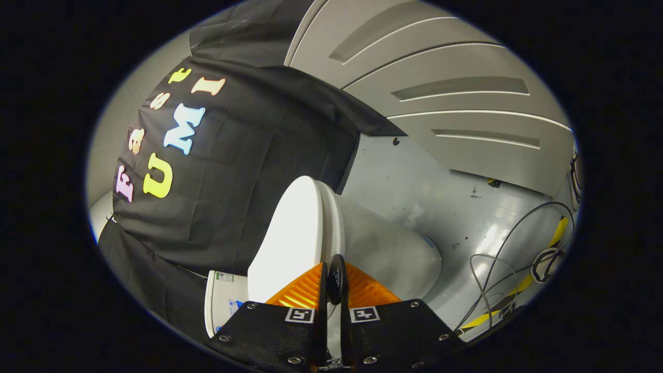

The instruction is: Open the toilet lid.

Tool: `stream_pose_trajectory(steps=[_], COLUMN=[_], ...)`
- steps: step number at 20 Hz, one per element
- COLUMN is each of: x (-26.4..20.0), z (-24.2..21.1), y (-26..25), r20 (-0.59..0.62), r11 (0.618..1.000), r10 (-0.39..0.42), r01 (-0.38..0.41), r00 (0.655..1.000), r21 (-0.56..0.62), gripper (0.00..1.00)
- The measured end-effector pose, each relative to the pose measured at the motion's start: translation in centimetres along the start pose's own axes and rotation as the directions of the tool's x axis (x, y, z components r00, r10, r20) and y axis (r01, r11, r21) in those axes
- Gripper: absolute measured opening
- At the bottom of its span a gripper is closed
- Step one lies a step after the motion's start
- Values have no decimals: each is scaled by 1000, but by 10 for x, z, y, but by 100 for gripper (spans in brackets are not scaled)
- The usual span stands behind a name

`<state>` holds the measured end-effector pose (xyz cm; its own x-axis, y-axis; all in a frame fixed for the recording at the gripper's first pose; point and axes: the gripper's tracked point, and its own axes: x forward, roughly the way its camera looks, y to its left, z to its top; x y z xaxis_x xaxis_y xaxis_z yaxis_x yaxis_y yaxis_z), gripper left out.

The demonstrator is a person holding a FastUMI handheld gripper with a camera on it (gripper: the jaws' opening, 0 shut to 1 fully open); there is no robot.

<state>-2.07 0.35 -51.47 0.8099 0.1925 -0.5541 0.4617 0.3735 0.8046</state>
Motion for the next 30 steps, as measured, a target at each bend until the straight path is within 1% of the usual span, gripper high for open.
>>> stream_pose_trajectory(steps=[1,2,5,12,18,22,27,30], x=[-2,-2,-6,-17,-28,-38,-52,-65], z=[0,0,6,13,20,23,27,27], y=[2,4,13,33,59,78,116,146], r20=[12,19,40,56,66,78,103,118], r11=[1000,1000,998,995,988,978,959,934], r10=[-1,1,3,8,-3,-26,6,33], r01=[1,0,-1,-2,13,42,23,11], r00=[1000,1000,999,998,998,997,995,992], r21=[-12,-23,-55,-96,-155,-203,-281,-357], gripper=[11,4,0,1,0,0,0,0])
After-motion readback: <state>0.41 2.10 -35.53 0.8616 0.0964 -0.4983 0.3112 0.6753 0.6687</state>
